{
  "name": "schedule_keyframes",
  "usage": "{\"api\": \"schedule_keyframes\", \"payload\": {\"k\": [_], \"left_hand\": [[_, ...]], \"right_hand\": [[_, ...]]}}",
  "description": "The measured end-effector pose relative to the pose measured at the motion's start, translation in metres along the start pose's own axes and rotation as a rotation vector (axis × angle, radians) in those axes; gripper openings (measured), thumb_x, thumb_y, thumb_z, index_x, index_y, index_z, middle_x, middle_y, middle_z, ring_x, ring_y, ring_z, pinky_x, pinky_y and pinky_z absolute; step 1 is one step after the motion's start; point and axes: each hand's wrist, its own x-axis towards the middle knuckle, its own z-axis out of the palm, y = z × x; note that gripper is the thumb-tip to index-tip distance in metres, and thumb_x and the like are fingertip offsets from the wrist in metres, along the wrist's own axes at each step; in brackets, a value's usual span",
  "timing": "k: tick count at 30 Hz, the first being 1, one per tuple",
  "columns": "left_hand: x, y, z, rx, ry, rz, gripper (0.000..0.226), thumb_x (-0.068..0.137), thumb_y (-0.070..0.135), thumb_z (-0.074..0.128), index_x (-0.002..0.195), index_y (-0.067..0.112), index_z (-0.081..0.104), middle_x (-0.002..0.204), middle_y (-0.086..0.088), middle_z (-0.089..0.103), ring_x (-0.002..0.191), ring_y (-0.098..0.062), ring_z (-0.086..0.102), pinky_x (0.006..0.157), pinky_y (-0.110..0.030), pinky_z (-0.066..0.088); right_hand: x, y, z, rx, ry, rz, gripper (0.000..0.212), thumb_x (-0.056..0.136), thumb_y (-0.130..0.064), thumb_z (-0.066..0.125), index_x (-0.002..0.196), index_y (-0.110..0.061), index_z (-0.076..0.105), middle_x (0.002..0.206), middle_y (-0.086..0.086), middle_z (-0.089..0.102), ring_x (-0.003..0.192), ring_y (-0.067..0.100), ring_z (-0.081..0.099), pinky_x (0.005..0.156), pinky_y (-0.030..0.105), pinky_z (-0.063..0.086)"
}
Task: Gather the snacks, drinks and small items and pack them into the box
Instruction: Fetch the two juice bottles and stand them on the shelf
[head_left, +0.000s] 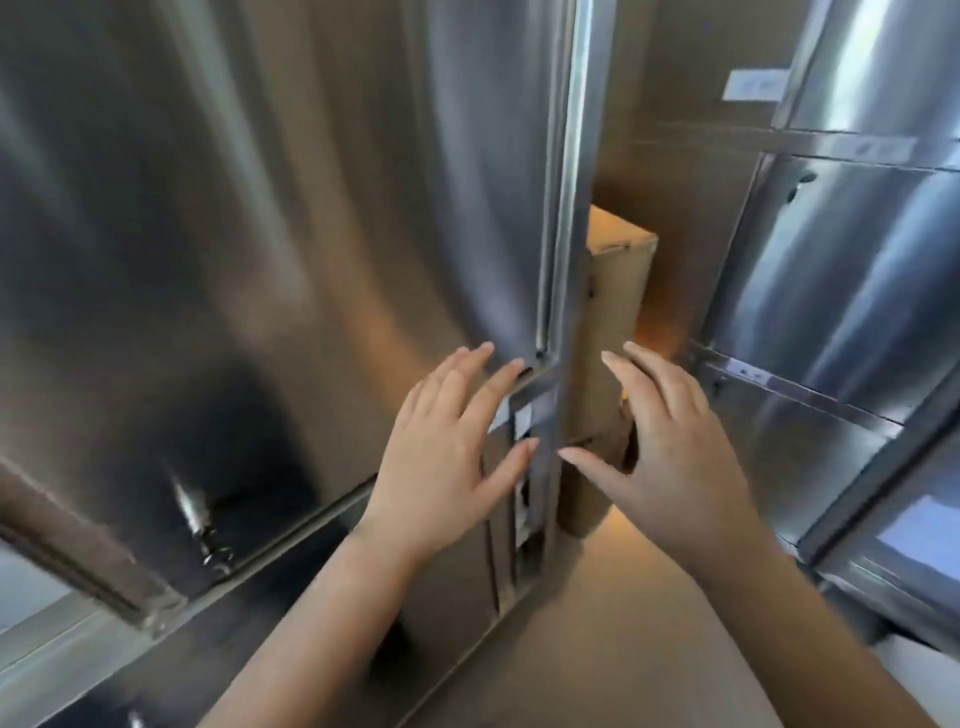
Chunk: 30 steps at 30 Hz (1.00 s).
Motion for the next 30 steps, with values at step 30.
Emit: {"api": "schedule_keyframes", "payload": {"k": [30], "left_hand": [[0.346, 0.303, 0.346, -0.459, -0.313, 0.579, 0.061, 0.091, 0.048, 0.050, 0.144, 0.024, 0.034, 0.153, -0.003, 0.026, 0.142, -0.022, 0.021, 0.113, -0.043, 0.022]], "right_hand": [[0.000, 0.424, -0.148, -0.461, 0.174, 0.798, 0.078, 0.076, -0.062, 0.045, 0.140, -0.018, 0.038, 0.147, 0.003, 0.036, 0.132, 0.019, 0.029, 0.104, 0.037, 0.033]]}}
